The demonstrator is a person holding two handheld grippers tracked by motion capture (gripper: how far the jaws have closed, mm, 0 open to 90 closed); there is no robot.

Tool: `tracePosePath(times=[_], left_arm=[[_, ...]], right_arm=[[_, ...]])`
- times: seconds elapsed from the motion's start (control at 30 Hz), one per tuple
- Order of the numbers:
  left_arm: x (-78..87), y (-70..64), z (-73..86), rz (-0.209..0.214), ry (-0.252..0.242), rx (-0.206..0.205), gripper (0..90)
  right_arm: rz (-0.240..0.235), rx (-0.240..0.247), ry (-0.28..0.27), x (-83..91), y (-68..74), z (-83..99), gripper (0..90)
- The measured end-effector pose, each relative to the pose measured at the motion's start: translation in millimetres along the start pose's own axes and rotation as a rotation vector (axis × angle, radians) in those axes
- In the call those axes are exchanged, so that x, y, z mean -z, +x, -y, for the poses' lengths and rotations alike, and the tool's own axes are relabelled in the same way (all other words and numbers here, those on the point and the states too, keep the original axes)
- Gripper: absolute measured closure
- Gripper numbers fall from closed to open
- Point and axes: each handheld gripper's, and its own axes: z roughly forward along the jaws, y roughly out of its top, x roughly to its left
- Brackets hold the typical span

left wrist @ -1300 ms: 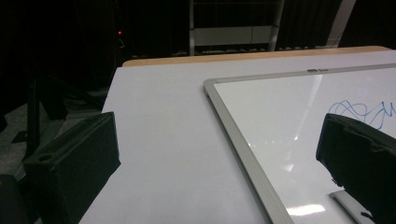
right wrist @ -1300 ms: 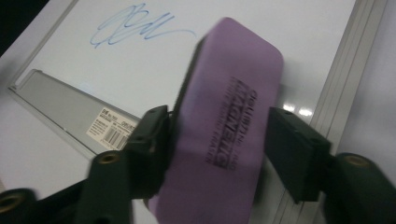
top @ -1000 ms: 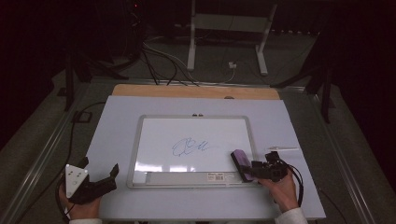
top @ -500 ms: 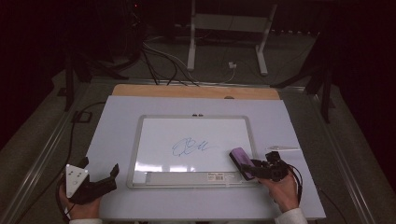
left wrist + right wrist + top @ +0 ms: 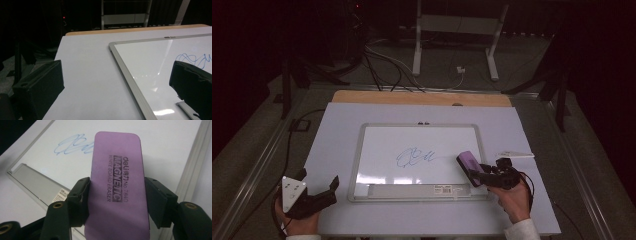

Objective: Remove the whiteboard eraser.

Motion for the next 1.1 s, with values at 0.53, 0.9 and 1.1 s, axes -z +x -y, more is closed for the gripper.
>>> tracePosePath(times=[0.53, 0.9, 1.1], left_arm=[[0.4, -0.1, 0.3, -0.003, 0.0, 0.001, 0.2], [0.6, 1.0, 0.7, -0.005, 0.004, 0.002, 0.2], [0.0, 1.3, 0.8, -0.007, 0.003, 0.005, 0.2]], right_arm=[[-0.015, 0.069, -0.046, -4.0, 10.8, -22.4, 41.0], [-0.009, 0.112, -0.056, -10.3, 17.1, -31.6, 41.0], [-0.006, 0.137, -0.053, -14.5, 21.5, -36.7, 41.0]])
